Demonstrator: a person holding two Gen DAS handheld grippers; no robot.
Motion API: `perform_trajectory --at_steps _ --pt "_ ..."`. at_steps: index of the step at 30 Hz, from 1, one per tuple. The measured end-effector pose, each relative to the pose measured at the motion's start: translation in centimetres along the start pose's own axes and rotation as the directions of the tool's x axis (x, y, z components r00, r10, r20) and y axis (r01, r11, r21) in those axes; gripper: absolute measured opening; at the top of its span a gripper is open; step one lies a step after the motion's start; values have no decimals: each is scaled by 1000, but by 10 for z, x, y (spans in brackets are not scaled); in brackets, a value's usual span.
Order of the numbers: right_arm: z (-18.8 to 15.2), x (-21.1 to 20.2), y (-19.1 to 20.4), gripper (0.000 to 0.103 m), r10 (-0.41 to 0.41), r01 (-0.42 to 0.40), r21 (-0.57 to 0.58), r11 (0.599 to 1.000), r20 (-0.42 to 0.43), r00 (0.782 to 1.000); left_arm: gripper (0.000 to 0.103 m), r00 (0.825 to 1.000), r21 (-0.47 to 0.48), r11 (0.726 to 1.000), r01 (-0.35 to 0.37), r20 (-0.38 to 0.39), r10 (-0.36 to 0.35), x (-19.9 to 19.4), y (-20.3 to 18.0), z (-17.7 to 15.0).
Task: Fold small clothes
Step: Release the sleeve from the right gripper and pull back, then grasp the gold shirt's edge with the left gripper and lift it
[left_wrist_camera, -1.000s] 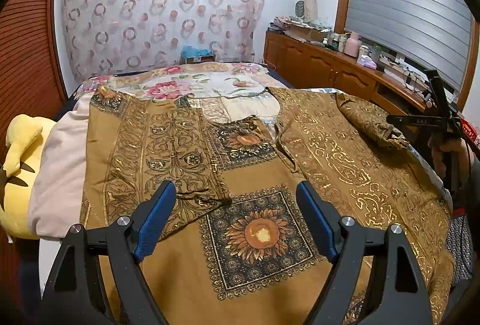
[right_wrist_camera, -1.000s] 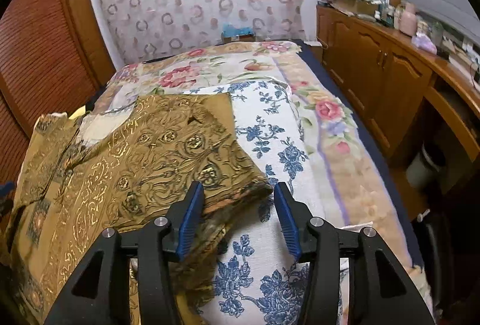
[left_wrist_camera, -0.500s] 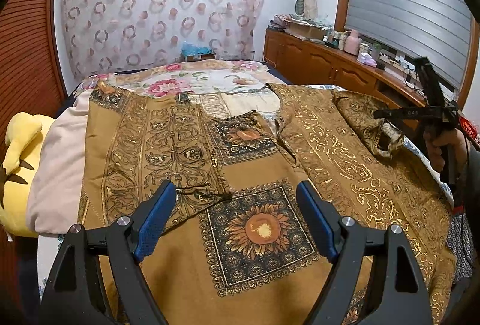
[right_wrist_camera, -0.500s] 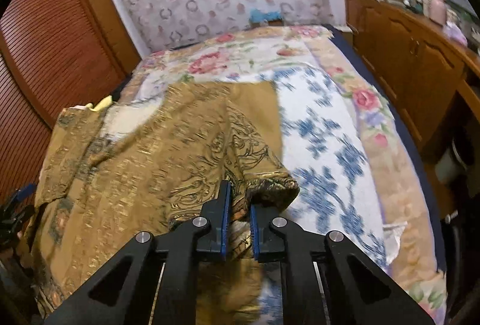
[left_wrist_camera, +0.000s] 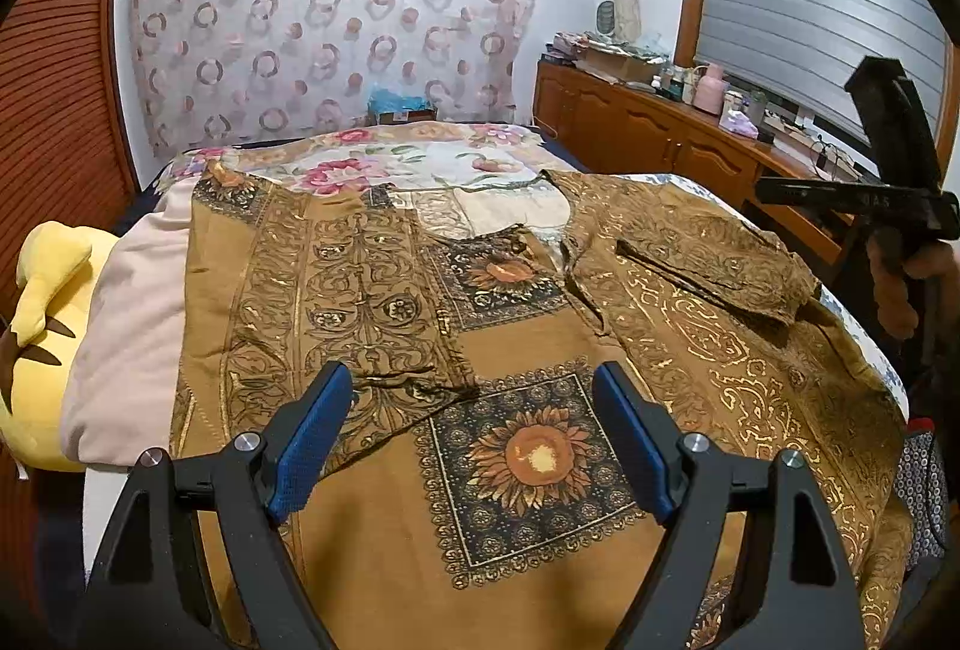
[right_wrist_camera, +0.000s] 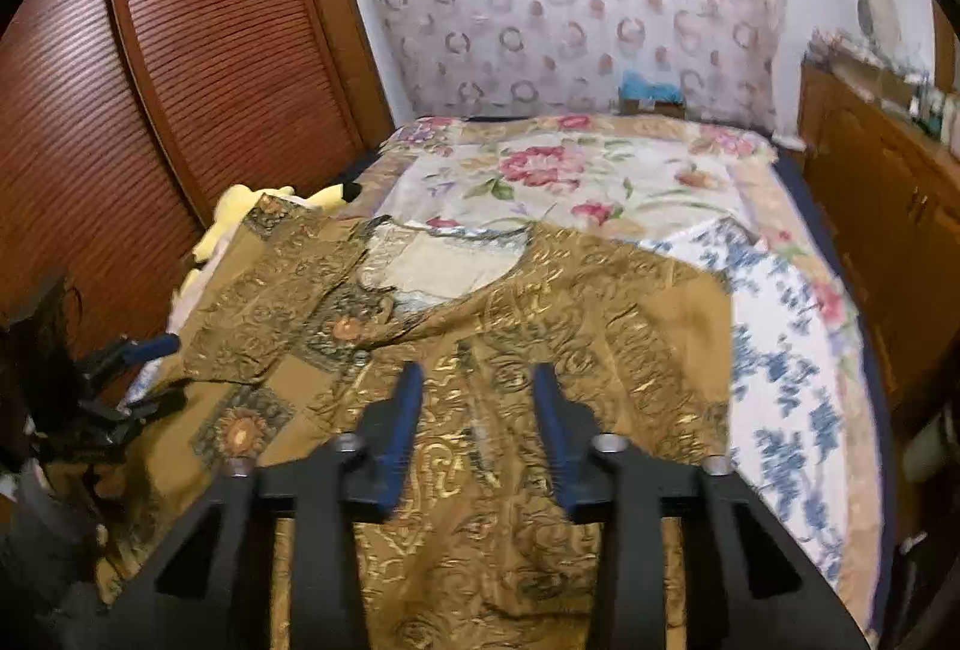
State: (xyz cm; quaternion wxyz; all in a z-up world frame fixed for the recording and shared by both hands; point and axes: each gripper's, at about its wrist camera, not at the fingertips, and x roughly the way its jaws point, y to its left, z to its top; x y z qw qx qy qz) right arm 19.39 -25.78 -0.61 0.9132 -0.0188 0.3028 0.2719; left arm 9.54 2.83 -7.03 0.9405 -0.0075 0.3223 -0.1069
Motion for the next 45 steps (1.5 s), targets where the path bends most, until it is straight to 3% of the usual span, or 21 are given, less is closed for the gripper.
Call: perform_trajectory --at_steps 4,9,13,24,32,40,45 --pt "-6 7 -18 45 -100 100 4 995 -22 995 83 1000 0 1000 -8 2 8 0 5 2" --pt "-15 31 -55 45 -206 209 17 978 -99 973 83 999 15 999 -34 -10 34 6 16 11" --pt "-15 55 -81 45 -244 251 26 968 -161 956 83 998 28 998 -63 -14 63 10 31 23" --pt "9 112 -105 45 -212 220 12 975 -216 953 83 989 14 991 -132 -63 133 38 75 47" --pt "1 112 -100 48 -229 224 -52 973 -155 961 83 978 14 984 -175 -110 176 62 101 57" --pt "-5 109 -99 55 -227 221 -54 974 -153 962 83 975 -7 983 -183 -128 180 74 130 71" --pt "-4 109 -100 58 -228 223 -50 973 -153 961 67 982 -41 987 -155 -120 149 81 146 84"
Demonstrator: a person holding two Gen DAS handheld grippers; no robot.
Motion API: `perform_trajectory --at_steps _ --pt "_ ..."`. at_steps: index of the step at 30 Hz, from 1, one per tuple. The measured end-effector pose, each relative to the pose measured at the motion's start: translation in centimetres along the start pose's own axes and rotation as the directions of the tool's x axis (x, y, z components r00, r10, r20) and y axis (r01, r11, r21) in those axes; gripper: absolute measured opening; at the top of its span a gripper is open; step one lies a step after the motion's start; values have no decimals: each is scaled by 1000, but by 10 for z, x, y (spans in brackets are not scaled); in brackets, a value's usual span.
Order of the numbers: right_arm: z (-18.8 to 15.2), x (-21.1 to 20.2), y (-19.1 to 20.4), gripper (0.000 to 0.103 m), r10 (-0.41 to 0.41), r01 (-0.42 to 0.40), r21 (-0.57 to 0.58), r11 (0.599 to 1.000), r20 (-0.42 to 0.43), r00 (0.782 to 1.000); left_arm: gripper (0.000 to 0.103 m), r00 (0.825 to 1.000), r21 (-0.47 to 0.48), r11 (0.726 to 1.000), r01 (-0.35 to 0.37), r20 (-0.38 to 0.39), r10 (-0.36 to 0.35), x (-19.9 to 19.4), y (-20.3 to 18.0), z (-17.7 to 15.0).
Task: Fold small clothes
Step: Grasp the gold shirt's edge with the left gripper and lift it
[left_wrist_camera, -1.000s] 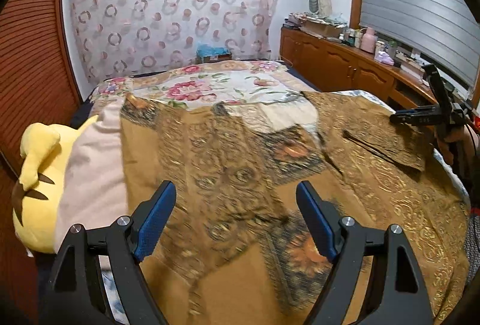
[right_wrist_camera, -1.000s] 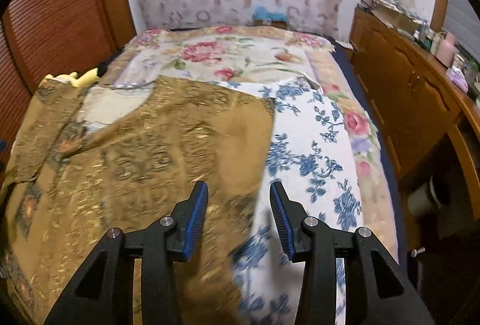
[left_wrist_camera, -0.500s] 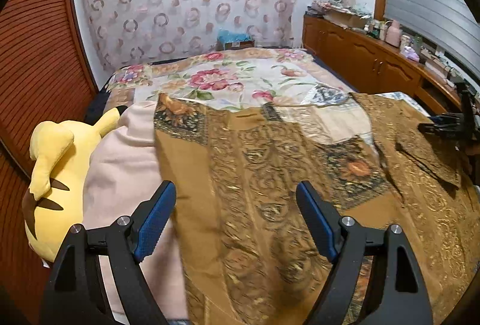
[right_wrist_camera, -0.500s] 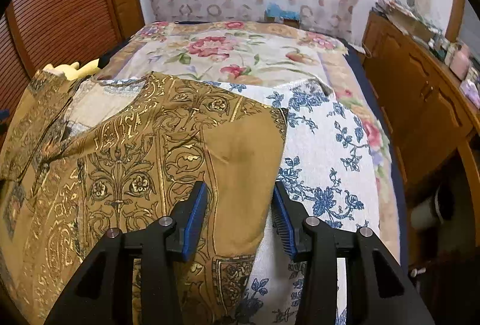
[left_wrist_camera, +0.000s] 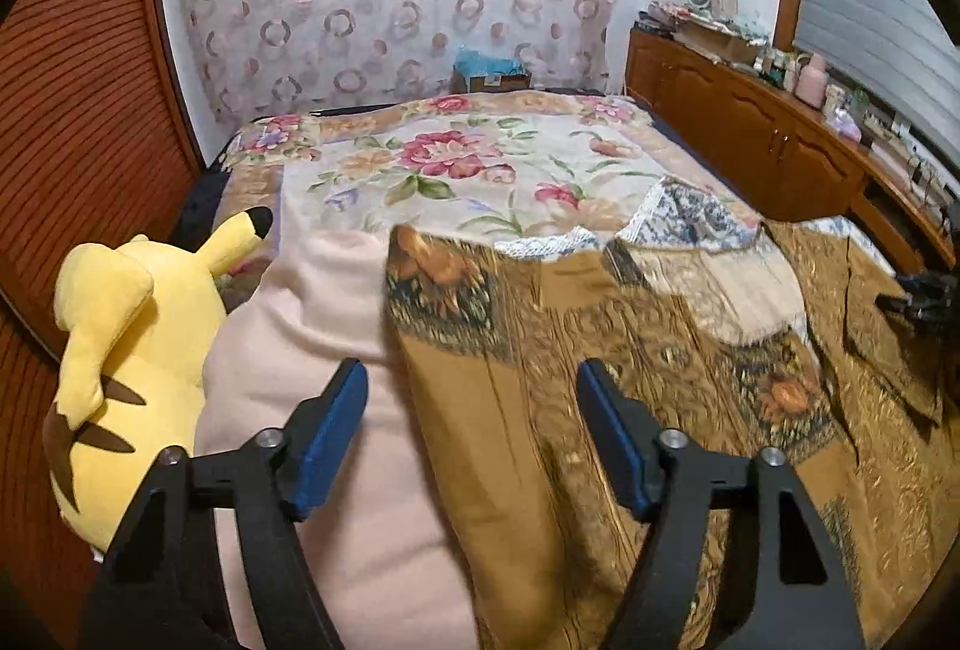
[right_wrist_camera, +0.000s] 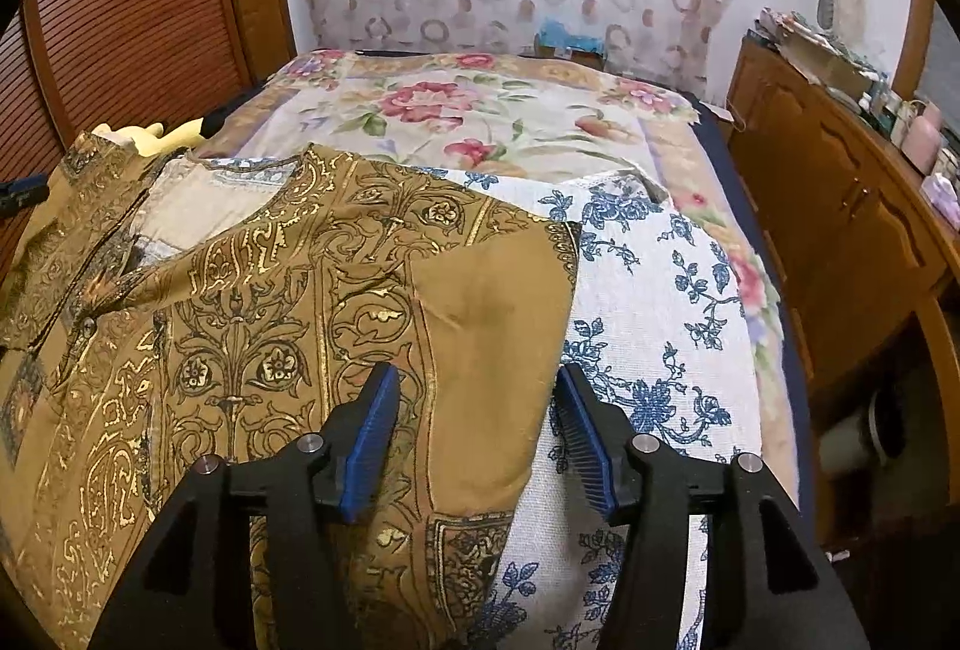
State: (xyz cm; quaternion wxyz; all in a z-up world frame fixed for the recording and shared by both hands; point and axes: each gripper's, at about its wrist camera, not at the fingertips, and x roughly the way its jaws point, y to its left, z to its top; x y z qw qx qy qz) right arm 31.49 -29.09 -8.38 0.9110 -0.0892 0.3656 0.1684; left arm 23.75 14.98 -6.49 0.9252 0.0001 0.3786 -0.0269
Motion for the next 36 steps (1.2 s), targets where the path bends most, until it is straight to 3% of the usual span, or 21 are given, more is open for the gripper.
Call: perform_trajectory --at_steps 3,11,13,16,18,20,32,36 --pt "1 0 0 58 -1 1 2 1000 -1 1000 62 1000 -26 999 21 -13 -22 9 8 9" --pt "1 0 -1 59 0 0 3 1000 0 1000 62 998 -68 997 30 -47 -33 30 15 16" --pt "1 1 0 60 0 0 2 1000 0 1000 54 998 -62 997 41 -38 -43 28 14 17" --pt "0 1 -1 60 -1 1 3 1000 1 1000 34 998 -50 997 56 -26 -57 25 10 18" --pt "0 1 0 60 -3 3 2 1000 1 1000 15 998 -38 998 56 -18 -57 22 7 19" --pt "0 1 0 61 -8 8 1 1000 1 1000 4 996 -30 996 89 -10 -89 19 3 19" --pt "32 20 -13 62 39 -42 -30 999 -84 996 4 988 71 985 156 -8 -155 -8 -46 3" --pt "42 28 -19 58 16 -17 -8 1000 -86 996 4 987 73 984 163 -11 -162 -16 -52 -6"
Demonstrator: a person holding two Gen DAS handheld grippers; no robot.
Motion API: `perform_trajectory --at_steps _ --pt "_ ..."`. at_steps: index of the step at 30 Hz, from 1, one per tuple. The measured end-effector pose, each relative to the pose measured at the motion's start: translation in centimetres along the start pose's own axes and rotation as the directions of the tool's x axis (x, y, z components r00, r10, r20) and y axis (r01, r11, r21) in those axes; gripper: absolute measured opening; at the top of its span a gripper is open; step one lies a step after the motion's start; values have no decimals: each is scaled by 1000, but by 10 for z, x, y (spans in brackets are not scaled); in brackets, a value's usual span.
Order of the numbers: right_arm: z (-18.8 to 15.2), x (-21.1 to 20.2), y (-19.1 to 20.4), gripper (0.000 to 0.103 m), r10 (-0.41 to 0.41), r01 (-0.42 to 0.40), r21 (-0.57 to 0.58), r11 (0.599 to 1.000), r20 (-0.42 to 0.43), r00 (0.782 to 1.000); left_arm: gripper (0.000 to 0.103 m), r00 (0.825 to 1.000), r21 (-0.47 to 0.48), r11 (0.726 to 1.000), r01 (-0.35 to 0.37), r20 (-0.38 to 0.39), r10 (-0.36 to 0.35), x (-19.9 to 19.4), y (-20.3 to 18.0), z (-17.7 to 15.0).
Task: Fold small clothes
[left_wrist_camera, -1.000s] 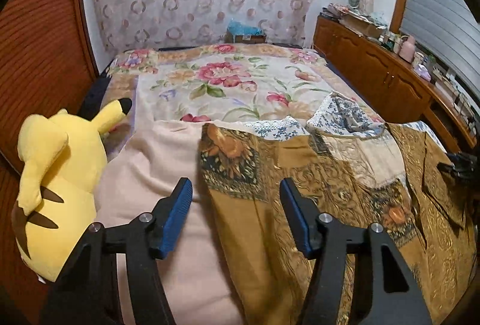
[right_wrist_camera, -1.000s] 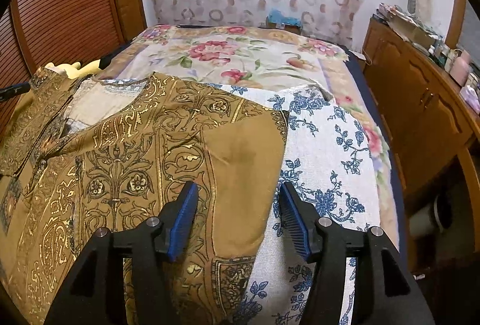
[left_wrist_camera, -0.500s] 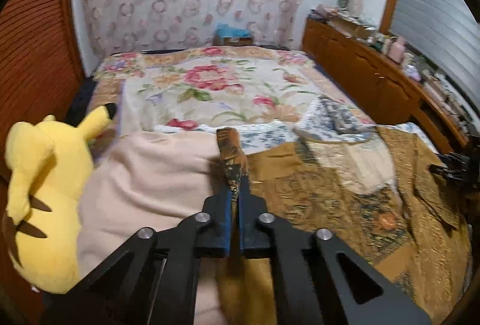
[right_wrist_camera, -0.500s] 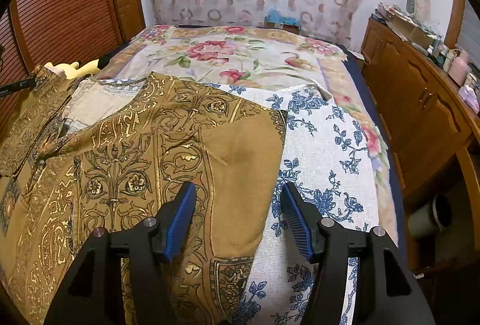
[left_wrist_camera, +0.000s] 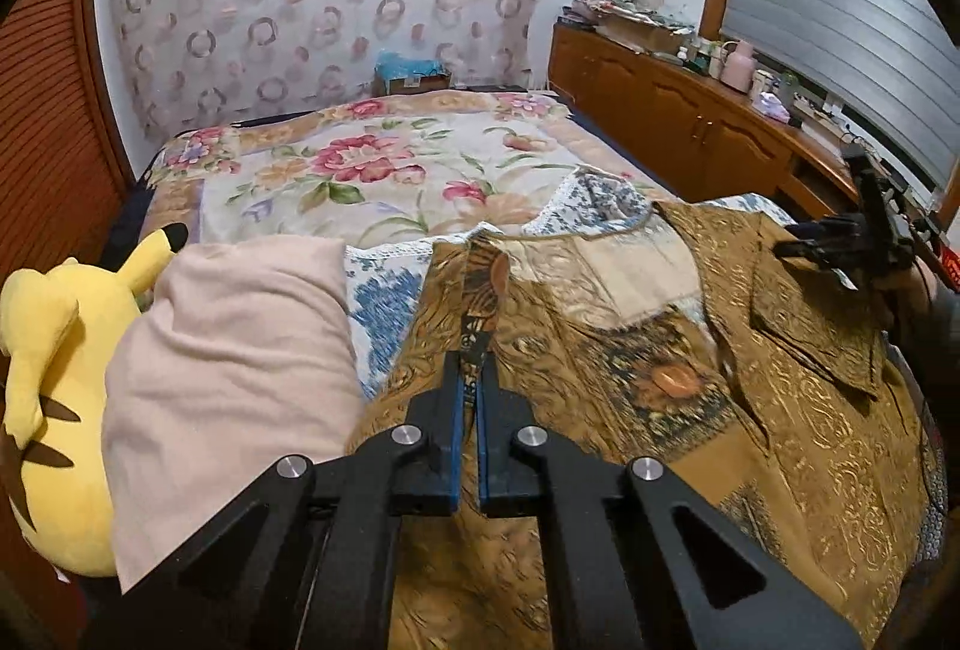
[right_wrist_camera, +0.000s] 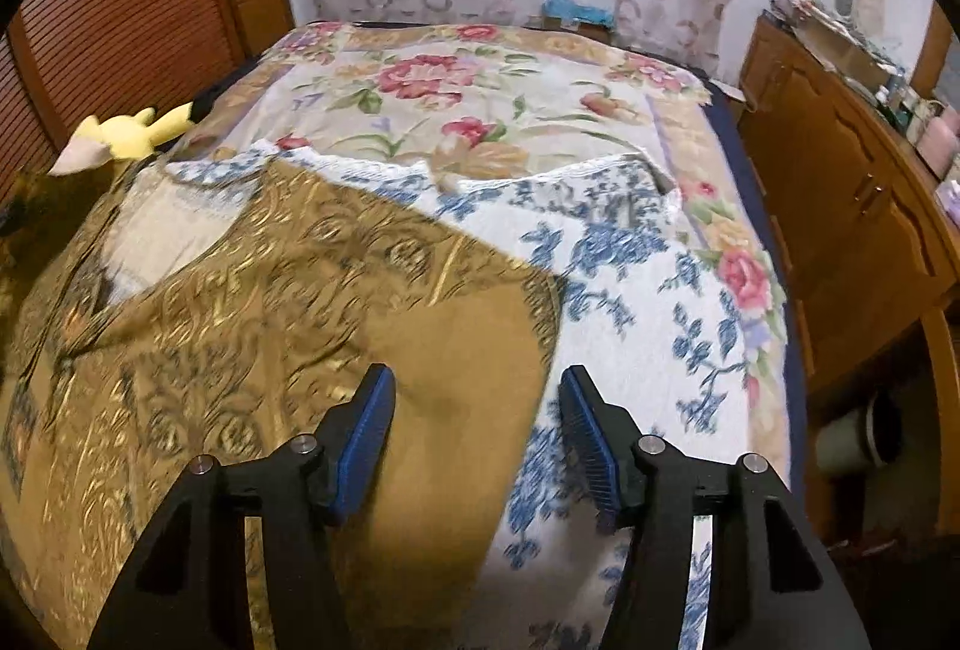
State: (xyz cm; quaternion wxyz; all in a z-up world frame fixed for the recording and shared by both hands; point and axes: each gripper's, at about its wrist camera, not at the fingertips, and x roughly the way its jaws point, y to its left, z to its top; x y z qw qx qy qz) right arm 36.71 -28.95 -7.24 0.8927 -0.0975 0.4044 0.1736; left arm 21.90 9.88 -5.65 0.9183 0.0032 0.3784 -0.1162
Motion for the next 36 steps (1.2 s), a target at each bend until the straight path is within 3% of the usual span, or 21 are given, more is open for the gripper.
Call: perform_trajectory --at_steps 2,5,6,7,14,22,33,36 --pt "3 1 1 53 -2 2 3 1000 4 1000 4 1000 2 1000 3 3 -3 -5 -3 -4" --pt "3 0 5 27 5 -5 13 1000 13 1000 4 1000 0 1000 8 12 -8 -14 -6 -10" --pt "2 -1 5 11 9 -9 17 1000 13 1000 4 1000 0 1000 8 16 -8 -17 -9 -13" --pt "0 -2 8 7 25 -25 20 999 12 1000 4 1000 0 1000 9 21 -9 -20 -10 -14" --pt "-19 -52 28 5 36 -37 5 999 164 986 3 996 6 1000 30 86 -30 -57 -19 -23" --pt "-63 -132 51 5 62 -73 20 997 335 940 3 989 7 1000 19 144 -20 -101 -24 -45" --pt "-192 -201 63 5 75 -94 30 995 389 918 3 983 -84 996 15 185 0 -158 -25 -129" --pt "-218 -213 61 5 65 -87 40 995 391 918 3 984 -92 995 -31 171 47 -161 -20 -141"
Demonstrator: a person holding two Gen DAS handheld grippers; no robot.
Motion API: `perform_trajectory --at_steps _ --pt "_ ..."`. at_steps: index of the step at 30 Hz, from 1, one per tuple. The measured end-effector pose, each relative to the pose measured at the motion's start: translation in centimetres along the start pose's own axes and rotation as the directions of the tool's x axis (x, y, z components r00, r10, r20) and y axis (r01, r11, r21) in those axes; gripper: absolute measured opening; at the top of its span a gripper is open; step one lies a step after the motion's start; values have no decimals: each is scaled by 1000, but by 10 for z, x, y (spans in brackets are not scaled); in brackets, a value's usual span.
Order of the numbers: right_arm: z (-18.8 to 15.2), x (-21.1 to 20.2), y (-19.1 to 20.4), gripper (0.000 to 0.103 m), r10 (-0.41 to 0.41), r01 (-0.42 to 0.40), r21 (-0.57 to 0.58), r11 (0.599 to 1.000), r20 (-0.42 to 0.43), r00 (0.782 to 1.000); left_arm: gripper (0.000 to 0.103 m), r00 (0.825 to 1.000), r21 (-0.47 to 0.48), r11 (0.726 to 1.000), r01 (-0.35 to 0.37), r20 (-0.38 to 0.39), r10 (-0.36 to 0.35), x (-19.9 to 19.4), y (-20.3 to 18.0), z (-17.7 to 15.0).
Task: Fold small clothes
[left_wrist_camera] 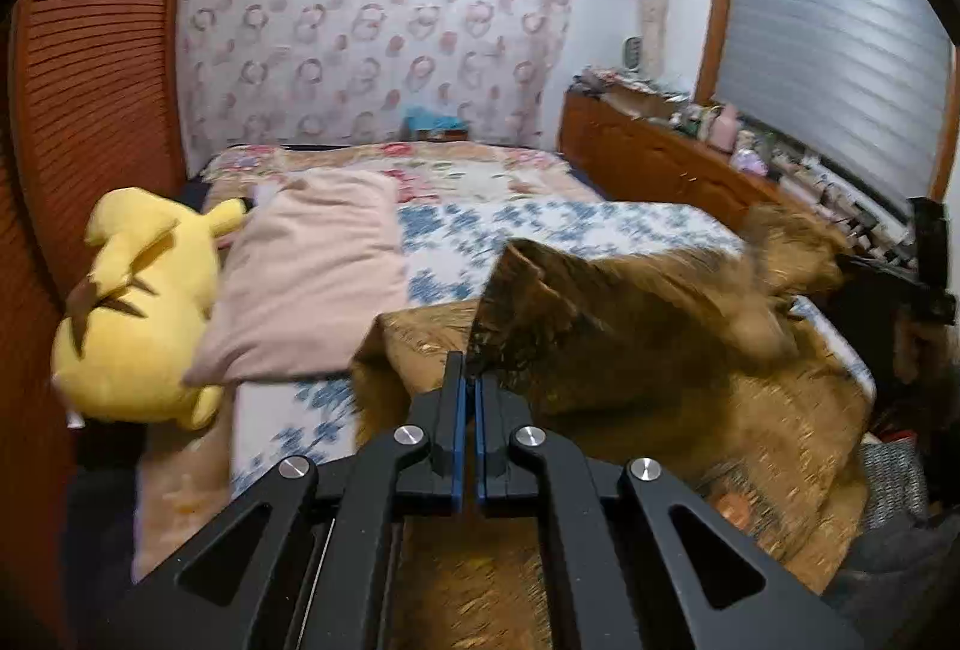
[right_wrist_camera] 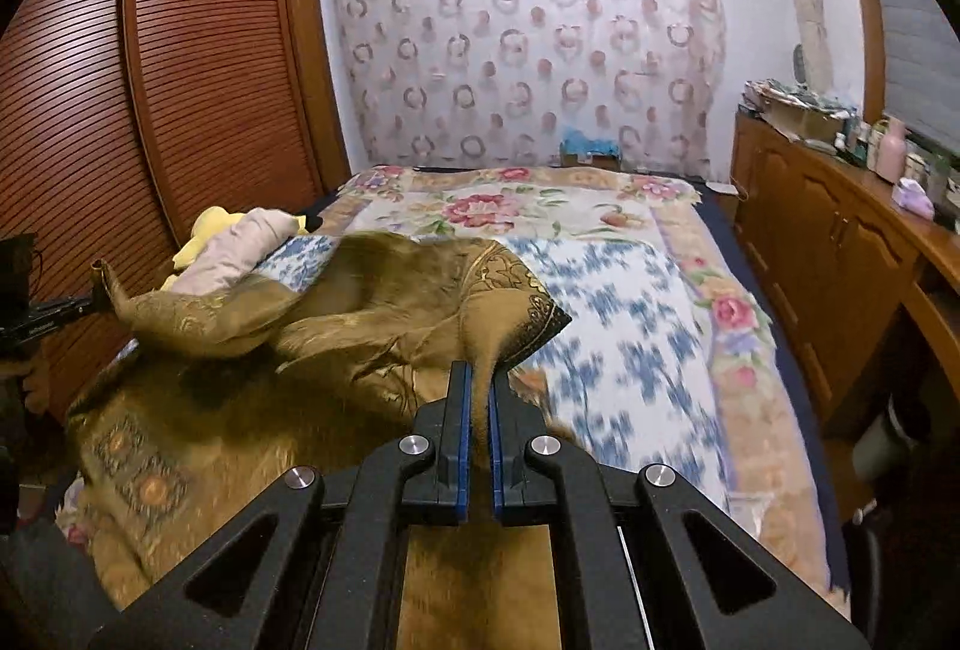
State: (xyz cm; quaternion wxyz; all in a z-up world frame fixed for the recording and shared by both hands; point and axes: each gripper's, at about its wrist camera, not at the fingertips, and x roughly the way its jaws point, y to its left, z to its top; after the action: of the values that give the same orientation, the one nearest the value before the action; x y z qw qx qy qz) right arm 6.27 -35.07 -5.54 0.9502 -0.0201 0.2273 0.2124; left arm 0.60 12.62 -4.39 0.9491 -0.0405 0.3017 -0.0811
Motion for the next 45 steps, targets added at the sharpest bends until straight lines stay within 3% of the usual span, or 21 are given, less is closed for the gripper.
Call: perform_trajectory --at_steps 6,16,19,21,23,25,27,29,31,35,45 --pt "-19 -37 9 5 -3 2 -16 1000 -55 998 3 1000 -21 999 -28 9 28 -20 9 -9" --pt "-8 -53 24 5 1 -19 -94 995 -185 983 8 995 -4 995 -99 -4 99 -45 14 -9" --pt "0 -60 23 10 -2 -12 -83 996 -165 986 24 994 -6 994 -109 22 110 -51 17 -4" --pt "5 -67 24 11 -22 10 -85 996 -140 990 39 993 -8 994 -108 39 108 -52 19 0" --pt "7 -70 24 18 -27 16 -82 997 -128 991 42 993 -4 994 -107 45 107 -51 19 6" --pt "14 -74 23 31 -48 38 -90 995 -113 992 43 993 0 994 -108 38 108 -46 19 10" --pt "19 -76 22 36 -52 43 -93 995 -97 994 56 993 3 994 -110 29 110 -37 20 15" --pt "22 -72 21 44 -62 54 -92 994 -89 994 65 994 9 994 -111 20 111 -27 20 17" --pt "24 -61 16 51 -67 59 -87 994 -88 994 68 994 18 993 -113 -4 113 -12 21 19" --pt "26 -24 4 51 -75 68 -58 996 -123 990 68 987 46 987 -152 -42 154 16 22 23" --pt "16 31 10 51 -47 42 -26 999 -249 967 68 976 61 986 -153 -147 160 66 26 21"
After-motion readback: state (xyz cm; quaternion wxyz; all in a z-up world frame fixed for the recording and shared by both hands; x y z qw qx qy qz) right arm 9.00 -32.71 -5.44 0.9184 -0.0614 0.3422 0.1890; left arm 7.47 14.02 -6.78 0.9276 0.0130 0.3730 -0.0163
